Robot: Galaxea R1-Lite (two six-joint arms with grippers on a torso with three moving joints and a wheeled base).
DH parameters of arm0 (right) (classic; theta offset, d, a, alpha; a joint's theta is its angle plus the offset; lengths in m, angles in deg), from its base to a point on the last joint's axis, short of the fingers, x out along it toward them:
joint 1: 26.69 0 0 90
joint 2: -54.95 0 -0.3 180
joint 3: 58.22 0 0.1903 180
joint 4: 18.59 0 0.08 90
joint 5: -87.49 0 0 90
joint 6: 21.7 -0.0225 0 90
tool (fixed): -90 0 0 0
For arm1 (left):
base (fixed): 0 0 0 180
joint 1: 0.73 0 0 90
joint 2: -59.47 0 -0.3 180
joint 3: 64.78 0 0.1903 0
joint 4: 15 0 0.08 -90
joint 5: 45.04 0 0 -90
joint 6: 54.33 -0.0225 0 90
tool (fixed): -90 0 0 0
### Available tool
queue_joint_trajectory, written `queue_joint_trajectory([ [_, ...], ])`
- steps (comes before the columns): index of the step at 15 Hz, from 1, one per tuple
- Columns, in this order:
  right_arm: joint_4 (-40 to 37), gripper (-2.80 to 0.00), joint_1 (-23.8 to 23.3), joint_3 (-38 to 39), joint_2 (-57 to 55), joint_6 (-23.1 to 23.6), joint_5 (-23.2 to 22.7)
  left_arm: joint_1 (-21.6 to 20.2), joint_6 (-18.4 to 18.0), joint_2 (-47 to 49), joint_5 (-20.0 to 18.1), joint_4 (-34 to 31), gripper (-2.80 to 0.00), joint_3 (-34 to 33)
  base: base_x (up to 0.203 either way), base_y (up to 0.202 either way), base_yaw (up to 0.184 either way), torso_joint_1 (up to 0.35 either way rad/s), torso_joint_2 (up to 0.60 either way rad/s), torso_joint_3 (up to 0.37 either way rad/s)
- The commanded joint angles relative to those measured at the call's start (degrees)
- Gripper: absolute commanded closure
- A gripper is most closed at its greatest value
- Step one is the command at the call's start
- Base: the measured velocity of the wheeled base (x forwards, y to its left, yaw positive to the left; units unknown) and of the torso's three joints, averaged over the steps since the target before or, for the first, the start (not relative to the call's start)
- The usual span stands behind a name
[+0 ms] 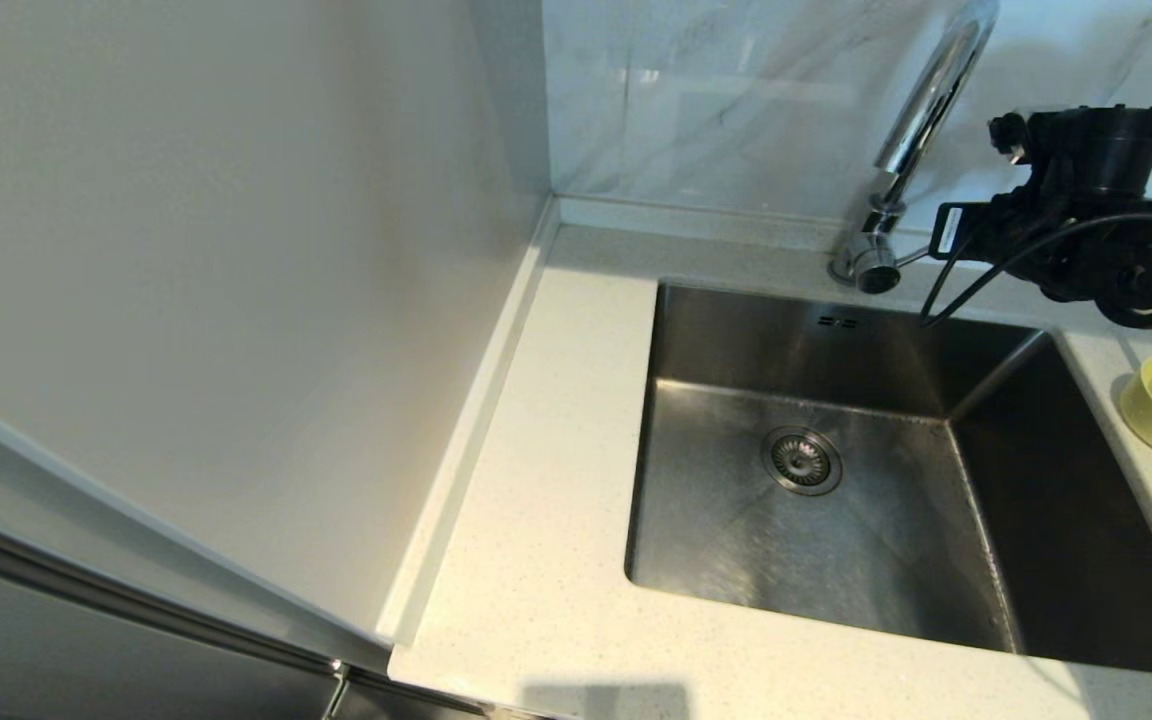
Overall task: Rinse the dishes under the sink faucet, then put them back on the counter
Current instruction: Turn on the faucet
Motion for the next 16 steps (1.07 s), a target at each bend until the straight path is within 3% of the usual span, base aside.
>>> queue_joint_trajectory([
  [1,-0.4,0.00,0.0,0.2,0.1,0.5,0.0,0.0,0.0,0.0,0.0,0.0,0.00,0.0,0.000,0.000,0.000,0.000,0.00,0.000],
  [10,-12.5,0.00,0.0,4.7,7.0,1.4,-2.2,0.0,0.0,0.0,-0.1,0.0,0.00,0.0,0.000,0.000,0.000,0.000,0.00,0.000],
  [13,-12.5,0.00,-0.3,5.5,9.0,1.0,-3.5,0.0,0.0,0.0,-0.1,0.0,0.00,0.0,0.000,0.000,0.000,0.000,0.00,0.000],
  [16,-12.8,0.00,-3.8,5.8,13.9,1.0,-3.1,0.0,0.0,0.0,0.0,0.0,0.00,0.0,0.000,0.000,0.000,0.000,0.00,0.000],
])
